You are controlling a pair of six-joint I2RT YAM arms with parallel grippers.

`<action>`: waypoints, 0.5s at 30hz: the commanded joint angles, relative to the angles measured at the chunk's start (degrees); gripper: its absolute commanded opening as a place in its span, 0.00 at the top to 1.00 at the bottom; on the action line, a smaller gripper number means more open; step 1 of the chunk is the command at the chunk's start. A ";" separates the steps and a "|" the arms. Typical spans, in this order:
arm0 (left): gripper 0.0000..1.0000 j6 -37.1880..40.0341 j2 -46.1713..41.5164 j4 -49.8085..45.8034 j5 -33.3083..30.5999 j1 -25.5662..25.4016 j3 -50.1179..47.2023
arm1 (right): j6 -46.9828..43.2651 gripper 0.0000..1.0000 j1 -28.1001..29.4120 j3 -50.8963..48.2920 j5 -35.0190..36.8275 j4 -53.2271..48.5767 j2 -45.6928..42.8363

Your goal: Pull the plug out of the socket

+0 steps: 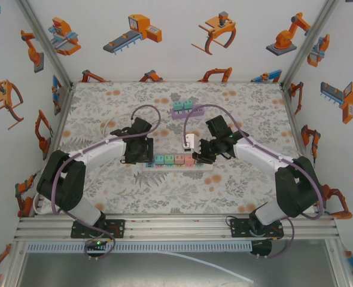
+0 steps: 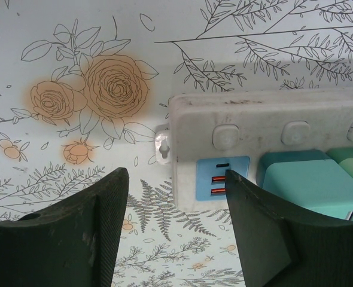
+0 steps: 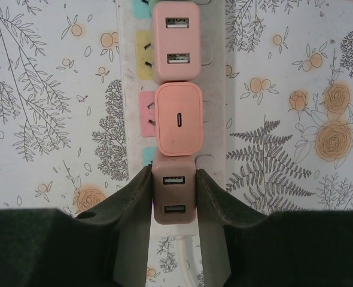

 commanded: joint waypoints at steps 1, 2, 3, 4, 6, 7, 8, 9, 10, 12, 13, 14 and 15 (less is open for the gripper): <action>0.38 -0.24 5.32 -2.21 -2.70 -1.58 -3.69 | 1.11 0.97 0.73 3.11 -3.50 2.48 -0.35; 0.38 -0.34 5.25 -2.18 -2.77 -1.59 -3.77 | 1.12 0.97 0.64 2.90 -3.51 2.53 -0.35; 0.38 -0.38 5.27 -2.28 -2.95 -1.58 -3.63 | 1.13 0.97 0.59 2.75 -3.56 2.68 -0.35; 0.38 -0.37 5.33 -2.33 -2.92 -1.59 -3.41 | 1.13 0.97 0.65 2.80 -3.60 2.50 -0.43; 0.38 -0.46 5.38 -2.62 -2.91 -1.68 -3.34 | 1.30 0.97 0.64 2.74 -3.93 2.17 -1.10; 0.38 -0.56 5.37 -2.55 -2.89 -1.77 -3.28 | 1.30 0.97 0.64 2.69 -3.95 2.05 -1.51; 0.38 -0.61 5.34 -2.58 -2.89 -1.83 -3.25 | 1.38 0.97 0.64 2.74 -3.94 1.93 -1.73; 0.37 -0.54 5.37 -2.54 -2.95 -1.84 -3.19 | 1.33 0.97 0.64 2.61 -3.87 1.75 -1.91; 0.37 -0.47 5.33 -2.63 -3.14 -1.92 -3.10 | 1.33 0.97 0.64 2.41 -3.65 1.82 -1.93; 0.38 -0.64 5.41 -2.61 -3.44 -2.02 -3.01 | 1.22 0.97 0.64 2.22 -3.21 1.72 -1.76; 0.37 -0.79 5.34 -2.65 -3.44 -2.07 -2.99 | 1.22 0.97 0.60 2.22 -3.20 1.63 -1.75; 0.38 -0.87 5.33 -2.65 -3.47 -2.12 -2.99 | 1.22 0.97 0.64 2.22 -3.41 1.53 -1.75; 0.37 -0.98 5.37 -2.51 -3.46 -2.31 -2.99 | 1.22 0.97 0.64 2.26 -3.83 1.50 -1.83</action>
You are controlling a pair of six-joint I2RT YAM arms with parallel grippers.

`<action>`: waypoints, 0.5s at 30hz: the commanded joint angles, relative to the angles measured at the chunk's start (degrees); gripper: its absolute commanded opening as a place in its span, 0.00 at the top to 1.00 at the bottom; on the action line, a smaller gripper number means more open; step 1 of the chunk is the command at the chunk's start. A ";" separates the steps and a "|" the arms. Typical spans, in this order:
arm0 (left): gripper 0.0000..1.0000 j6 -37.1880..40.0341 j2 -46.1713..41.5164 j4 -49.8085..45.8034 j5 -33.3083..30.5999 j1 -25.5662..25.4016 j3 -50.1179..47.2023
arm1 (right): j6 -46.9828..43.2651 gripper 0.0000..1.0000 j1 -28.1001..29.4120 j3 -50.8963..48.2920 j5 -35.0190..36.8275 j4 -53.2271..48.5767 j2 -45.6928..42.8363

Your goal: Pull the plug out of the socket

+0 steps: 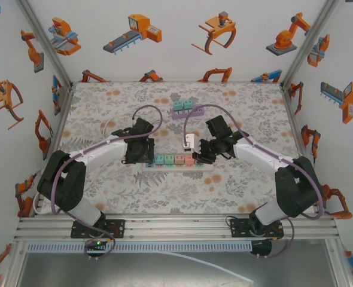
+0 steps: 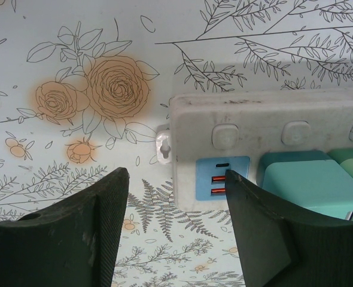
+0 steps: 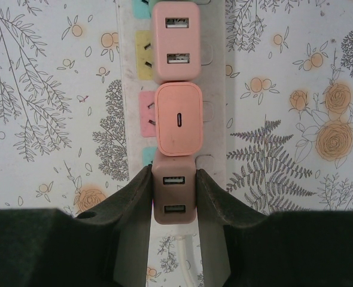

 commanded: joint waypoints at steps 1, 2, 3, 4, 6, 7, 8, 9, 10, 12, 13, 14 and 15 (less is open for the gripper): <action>0.37 -0.97 5.42 -2.28 -1.58 -1.28 -3.32 | 1.08 0.97 0.55 2.48 -4.41 1.63 -1.88; 0.37 -1.04 5.48 -2.37 -1.67 -1.28 -3.27 | 1.09 0.97 0.55 2.56 -4.87 1.62 -1.94; 0.37 -0.97 5.55 -2.35 -1.71 -1.35 -3.27 | 1.25 0.97 0.43 2.83 -5.27 1.81 -2.03; 0.37 -0.98 5.62 -2.44 -1.74 -1.39 -3.25 | 1.43 0.97 0.25 3.06 -5.60 1.90 -2.02; 0.37 -1.04 5.69 -2.52 -2.01 -1.41 -3.22 | 1.70 0.97 -0.03 3.43 -5.97 2.15 -2.02; 0.37 -1.00 5.61 -2.53 -2.10 -1.45 -3.10 | 1.70 0.97 -0.25 3.61 -6.08 2.14 -2.02; 0.37 -1.00 5.61 -2.48 -2.10 -1.39 -3.11 | 1.78 0.97 -0.40 3.77 -6.31 2.16 -2.08; 0.37 -1.02 5.64 -2.58 -2.17 -1.43 -3.14 | 1.95 0.97 -0.66 3.81 -6.92 2.17 -2.18; 0.37 -1.04 5.66 -2.46 -2.20 -1.39 -3.14 | 2.18 0.97 -0.98 3.82 -7.57 2.31 -2.35; 0.37 -1.04 5.71 -2.61 -2.29 -1.48 -3.15 | 2.64 0.97 -1.45 3.64 -8.28 2.72 -2.69; 0.37 -1.16 5.66 -2.56 -2.29 -1.50 -3.18 | 2.67 0.97 -1.55 3.47 -8.19 3.00 -2.81; 0.37 -1.13 5.76 -2.55 -2.31 -1.50 -3.12 | 2.68 0.97 -1.64 3.36 -7.89 3.06 -2.89; 0.37 -1.18 5.75 -2.62 -2.30 -1.51 -3.01 | 2.67 0.97 -1.64 3.24 -7.33 3.04 -2.89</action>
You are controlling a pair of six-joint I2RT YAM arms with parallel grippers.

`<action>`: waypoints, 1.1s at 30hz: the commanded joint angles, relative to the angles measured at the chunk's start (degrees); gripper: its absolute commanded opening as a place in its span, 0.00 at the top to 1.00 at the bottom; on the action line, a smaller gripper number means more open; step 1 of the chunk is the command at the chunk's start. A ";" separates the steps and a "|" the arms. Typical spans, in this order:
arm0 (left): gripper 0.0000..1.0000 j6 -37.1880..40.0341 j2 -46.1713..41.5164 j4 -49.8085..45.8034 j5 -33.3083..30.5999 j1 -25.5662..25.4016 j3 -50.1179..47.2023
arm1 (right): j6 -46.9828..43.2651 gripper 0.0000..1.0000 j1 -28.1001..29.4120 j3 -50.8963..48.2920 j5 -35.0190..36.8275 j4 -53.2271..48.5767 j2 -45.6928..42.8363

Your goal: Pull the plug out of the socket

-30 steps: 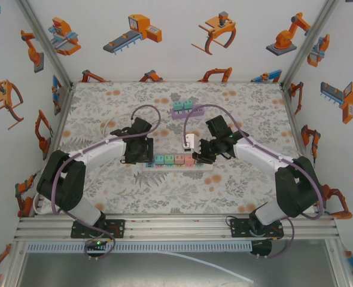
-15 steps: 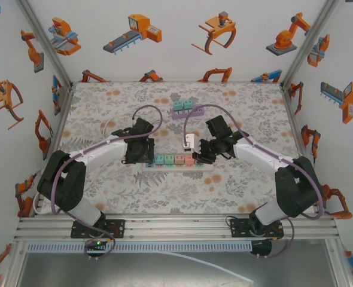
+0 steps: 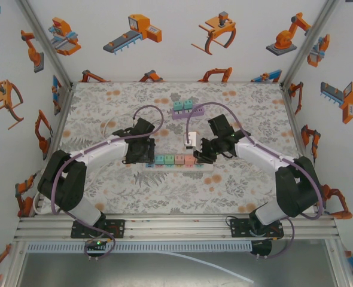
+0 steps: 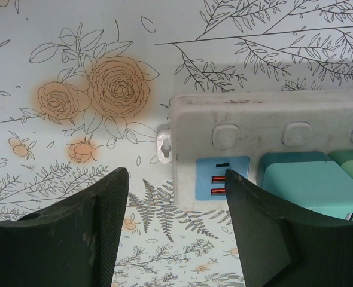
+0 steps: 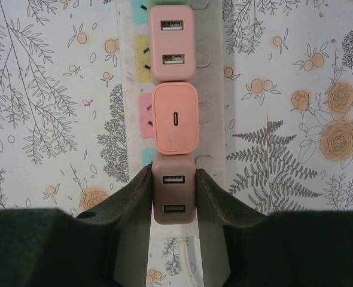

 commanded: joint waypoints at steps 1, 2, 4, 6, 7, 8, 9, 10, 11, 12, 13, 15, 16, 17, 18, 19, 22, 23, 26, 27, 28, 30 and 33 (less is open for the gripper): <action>0.37 -1.20 5.45 -2.25 -1.35 -1.04 -3.44 | 1.38 0.97 0.02 3.13 -3.94 2.85 -2.98; 0.37 -1.20 5.48 -2.25 -1.33 -1.09 -3.44 | 1.35 0.97 0.02 2.93 -3.84 2.85 -3.24; 0.37 -1.21 5.28 -2.29 -1.41 -1.05 -3.34 | 1.72 0.97 0.02 2.46 -4.09 3.38 -4.20; 0.37 -1.20 5.22 -2.48 -1.46 -1.12 -3.20 | 2.28 0.97 -0.07 1.82 -3.77 4.74 -5.01; 0.37 -1.21 5.14 -2.59 -1.50 -1.05 -3.11 | 2.39 0.97 -0.14 1.54 -3.52 5.16 -5.20; 0.37 -1.21 4.94 -2.69 -1.41 -1.10 -2.97 | 2.39 0.97 -0.12 1.43 -3.17 5.26 -5.20; 0.37 -1.30 4.60 -2.82 -1.24 -1.12 -2.88 | 2.53 0.97 -0.18 1.42 -2.77 5.28 -5.29; 0.37 -1.29 4.25 -2.86 -1.09 -1.10 -2.66 | 2.82 0.97 -0.19 1.42 -2.60 5.17 -5.46; 0.36 -1.37 3.51 -3.08 -0.95 -1.08 -2.53 | 3.45 0.97 -0.22 1.38 -2.46 5.23 -5.80; 0.36 -1.46 2.68 -3.28 -0.68 -1.13 -2.37 | 4.50 0.97 -0.24 1.34 -2.24 5.63 -6.32; 0.35 -1.49 1.80 -3.39 -0.39 -1.10 -2.07 | 6.07 0.97 -0.25 1.26 -1.93 6.18 -6.90; 0.33 -1.42 -0.32 -3.57 0.20 -1.08 -1.25 | 10.66 0.97 -0.25 1.17 -0.85 7.57 -8.53; 0.33 -1.31 -1.24 -3.81 0.34 -1.04 -0.56 | 13.05 0.97 -0.25 1.03 -0.19 8.30 -9.39; 0.32 -1.12 -2.33 -4.05 0.43 -1.02 0.16 | 16.69 0.97 -0.25 0.68 1.08 9.51 -10.65; 0.31 -0.87 -3.29 -4.17 0.68 -1.04 1.00 | 21.13 0.97 -0.20 0.23 2.69 10.93 -11.99; 0.31 -0.64 -4.28 -4.40 0.97 -1.04 1.63 | 25.41 0.97 -0.24 -0.29 4.46 12.48 -13.22; 0.30 0.43 -7.39 -4.47 2.45 -0.90 3.71 | 39.02 0.97 -0.27 -1.79 10.51 15.25 -17.39; 0.29 1.13 -8.58 -4.33 3.13 -0.96 4.12 | 43.95 0.96 -0.25 -2.51 12.59 15.77 -18.92; 0.29 4.33 -12.05 -2.79 7.47 -1.02 4.56 | 56.61 0.97 -0.25 -6.28 17.71 18.66 -24.36; 0.29 5.72 -13.62 -1.73 9.92 -1.01 4.22 | 61.31 0.97 -0.25 -8.04 19.55 20.02 -26.22; 0.29 6.90 -15.08 -0.51 12.16 -1.04 3.84 | 65.21 0.97 -0.25 -9.50 20.86 20.94 -27.89; 0.28 9.27 -18.74 3.11 18.65 -0.95 2.40 | 73.81 0.99 -0.25 -12.39 24.44 21.75 -31.34; 0.23 11.95 -23.63 8.62 28.89 -1.04 -0.01 | 82.92 1.00 -0.25 -15.76 27.54 20.49 -35.56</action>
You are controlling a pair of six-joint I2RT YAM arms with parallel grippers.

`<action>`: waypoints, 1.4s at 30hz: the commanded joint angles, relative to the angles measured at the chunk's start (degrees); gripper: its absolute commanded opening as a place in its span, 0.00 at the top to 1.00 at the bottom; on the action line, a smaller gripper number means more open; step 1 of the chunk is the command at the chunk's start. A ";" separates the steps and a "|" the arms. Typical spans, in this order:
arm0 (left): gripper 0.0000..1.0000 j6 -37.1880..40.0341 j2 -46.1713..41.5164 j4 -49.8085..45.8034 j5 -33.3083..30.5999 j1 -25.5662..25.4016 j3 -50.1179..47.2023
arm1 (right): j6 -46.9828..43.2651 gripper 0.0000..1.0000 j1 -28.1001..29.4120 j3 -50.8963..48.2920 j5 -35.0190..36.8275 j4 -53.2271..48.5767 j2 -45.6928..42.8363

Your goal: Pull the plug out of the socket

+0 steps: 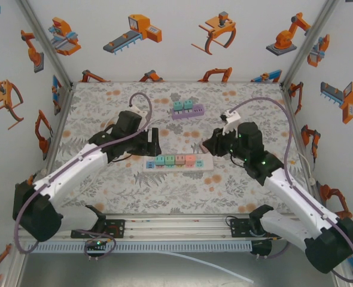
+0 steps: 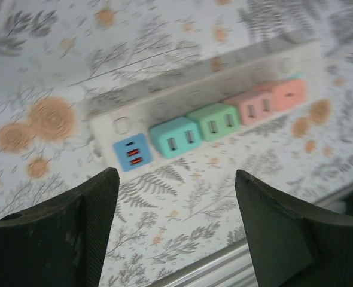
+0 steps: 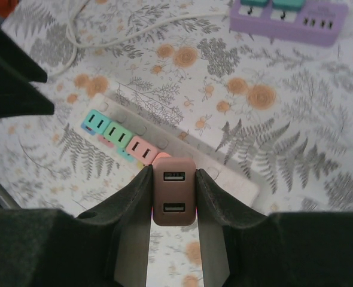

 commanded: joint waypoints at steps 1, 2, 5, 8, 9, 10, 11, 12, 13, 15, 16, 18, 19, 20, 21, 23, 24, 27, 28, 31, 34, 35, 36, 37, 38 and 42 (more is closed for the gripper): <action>0.21 5.73 -5.10 7.98 16.79 -0.50 -2.62 | 19.10 1.00 -0.01 -3.87 6.46 2.06 -4.25; 0.19 6.52 -6.78 10.57 20.64 -0.52 -4.25 | 21.73 1.00 -0.01 -5.41 6.64 2.26 -5.49; 0.15 7.02 -9.83 14.31 27.53 -0.78 -6.54 | 28.95 1.00 -0.01 -10.67 7.40 3.70 -9.40; 0.08 7.20 -11.53 14.36 31.06 -0.98 -7.47 | 34.24 1.00 0.08 -15.73 7.87 3.49 -12.93; 0.05 7.23 -12.03 14.35 32.00 -1.19 -7.89 | 35.94 1.00 0.08 -17.33 8.32 2.78 -13.93; 0.02 7.25 -12.37 14.42 32.23 -1.29 -8.23 | 37.46 1.00 0.08 -18.92 8.88 2.52 -14.74; 0.01 7.28 -12.69 14.30 31.85 -1.40 -8.95 | 39.25 1.00 0.08 -20.96 9.21 3.25 -15.66; 0.03 7.23 -12.87 13.98 31.32 -1.40 -9.47 | 40.52 1.00 0.08 -22.82 9.45 4.55 -16.36; 0.03 7.30 -13.18 13.79 30.97 -1.49 -9.92 | 41.15 1.00 0.09 -24.27 9.70 5.40 -16.91; 0.03 7.07 -13.62 13.69 30.40 -1.47 -10.94 | 41.72 1.00 0.09 -26.70 10.82 6.28 -17.87; 0.03 6.97 -13.81 13.73 30.19 -1.42 -11.18 | 41.55 1.00 0.08 -27.39 11.36 6.25 -18.03; 0.03 6.96 -14.13 13.61 29.97 -1.48 -11.53 | 41.51 1.00 0.08 -28.98 12.23 6.31 -18.07; 0.03 6.84 -14.32 13.52 29.90 -1.57 -11.61 | 41.29 1.00 0.08 -29.52 12.36 6.50 -17.82; 0.03 6.88 -14.51 13.42 29.66 -1.55 -11.70 | 41.03 1.00 0.08 -30.01 12.58 6.31 -17.47; 0.03 7.05 -14.66 13.35 29.21 -1.53 -11.88 | 40.73 1.00 0.08 -30.35 12.73 6.12 -16.88; 0.03 7.32 -14.73 13.03 28.27 -1.53 -12.15 | 40.54 0.99 0.08 -31.05 13.02 6.48 -15.73; 0.03 7.32 -14.77 12.93 27.95 -1.57 -12.31 | 40.46 0.98 0.10 -31.71 13.10 7.08 -15.12; 0.03 7.13 -14.73 13.06 27.50 -1.55 -12.77 | 40.62 0.96 0.17 -33.01 13.17 8.90 -13.52; 0.03 7.02 -14.62 13.11 27.41 -1.64 -12.86 | 40.76 0.94 0.18 -33.23 13.36 9.01 -13.10; 0.03 6.99 -14.72 13.08 26.94 -1.60 -13.01 | 40.77 0.89 0.17 -33.71 13.97 8.38 -12.54; 0.03 6.99 -14.77 12.77 25.90 -1.64 -13.13 | 40.79 0.80 0.21 -33.89 14.83 5.90 -12.62; 0.03 7.04 -14.80 12.75 25.72 -1.68 -13.13 | 40.74 0.77 0.17 -33.89 15.02 5.09 -12.73; 0.03 7.13 -14.78 12.69 25.43 -1.62 -13.21 | 40.88 0.75 0.21 -33.93 15.12 4.30 -12.87; 0.03 6.99 -14.81 12.68 25.06 -1.60 -13.21 | 40.83 0.72 0.21 -33.90 15.22 3.30 -13.03; 0.03 6.97 -14.73 12.68 24.75 -1.62 -13.28 | 40.79 0.69 0.17 -33.82 15.37 2.24 -13.29; 0.03 6.90 -15.07 12.31 23.08 -1.67 -13.39 | 40.62 0.56 0.17 -33.41 16.38 -1.68 -14.91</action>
